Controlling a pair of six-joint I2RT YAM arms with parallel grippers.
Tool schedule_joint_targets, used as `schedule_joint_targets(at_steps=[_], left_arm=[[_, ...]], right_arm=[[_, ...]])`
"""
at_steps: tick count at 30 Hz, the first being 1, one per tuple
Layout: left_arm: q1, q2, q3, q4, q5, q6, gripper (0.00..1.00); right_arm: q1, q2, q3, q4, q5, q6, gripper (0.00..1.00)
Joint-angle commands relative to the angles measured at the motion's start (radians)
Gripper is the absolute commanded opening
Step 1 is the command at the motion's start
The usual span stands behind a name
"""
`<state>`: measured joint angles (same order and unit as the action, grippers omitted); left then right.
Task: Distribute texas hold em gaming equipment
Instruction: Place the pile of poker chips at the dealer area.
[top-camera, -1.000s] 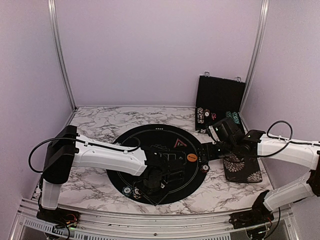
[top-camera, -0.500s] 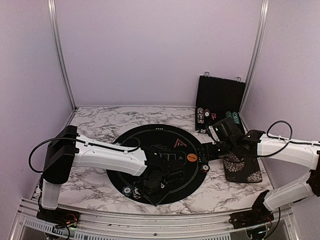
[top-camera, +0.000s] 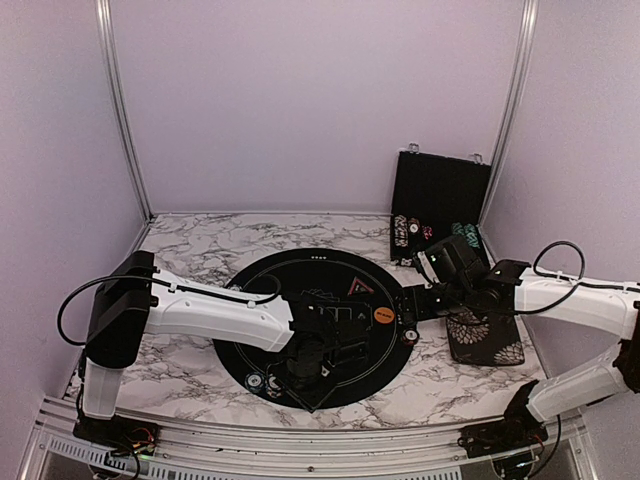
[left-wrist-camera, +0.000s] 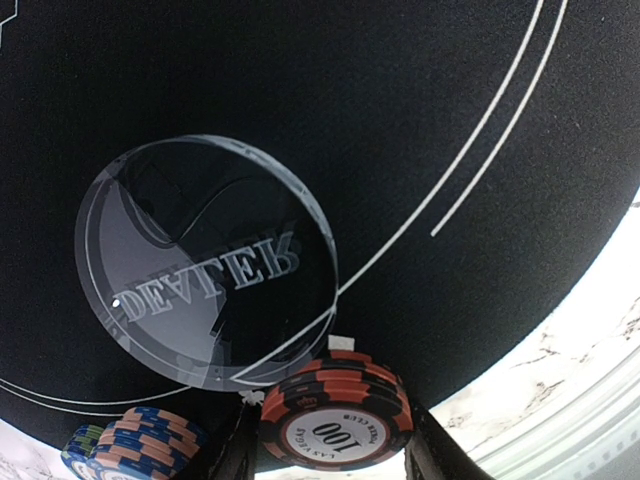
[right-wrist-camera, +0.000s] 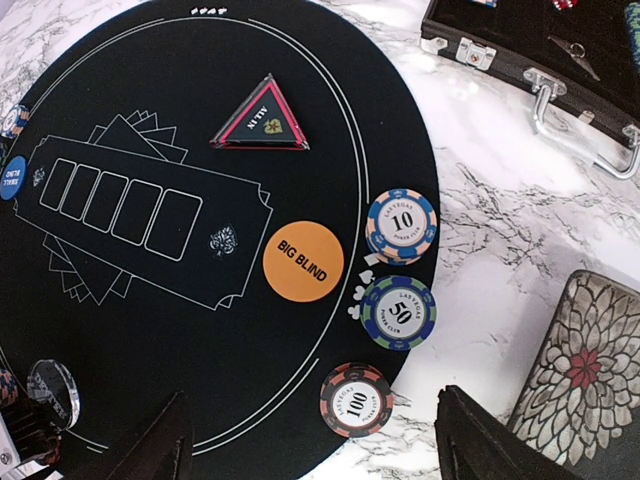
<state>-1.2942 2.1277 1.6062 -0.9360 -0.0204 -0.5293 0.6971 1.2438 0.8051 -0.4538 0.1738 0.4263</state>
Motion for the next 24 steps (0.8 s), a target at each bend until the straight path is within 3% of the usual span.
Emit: schedule_joint_targets(at_steps=[1,24], left_arm=[[-0.005,-0.030,0.008,-0.014,-0.017,0.010,0.52],[-0.005,-0.082,0.030,-0.033,-0.034,0.007,0.55]], right_arm=[[-0.006,-0.005,0.009,-0.008,0.005,0.016,0.81],[-0.006,-0.036,0.007,-0.031,0.013,0.026,0.81]])
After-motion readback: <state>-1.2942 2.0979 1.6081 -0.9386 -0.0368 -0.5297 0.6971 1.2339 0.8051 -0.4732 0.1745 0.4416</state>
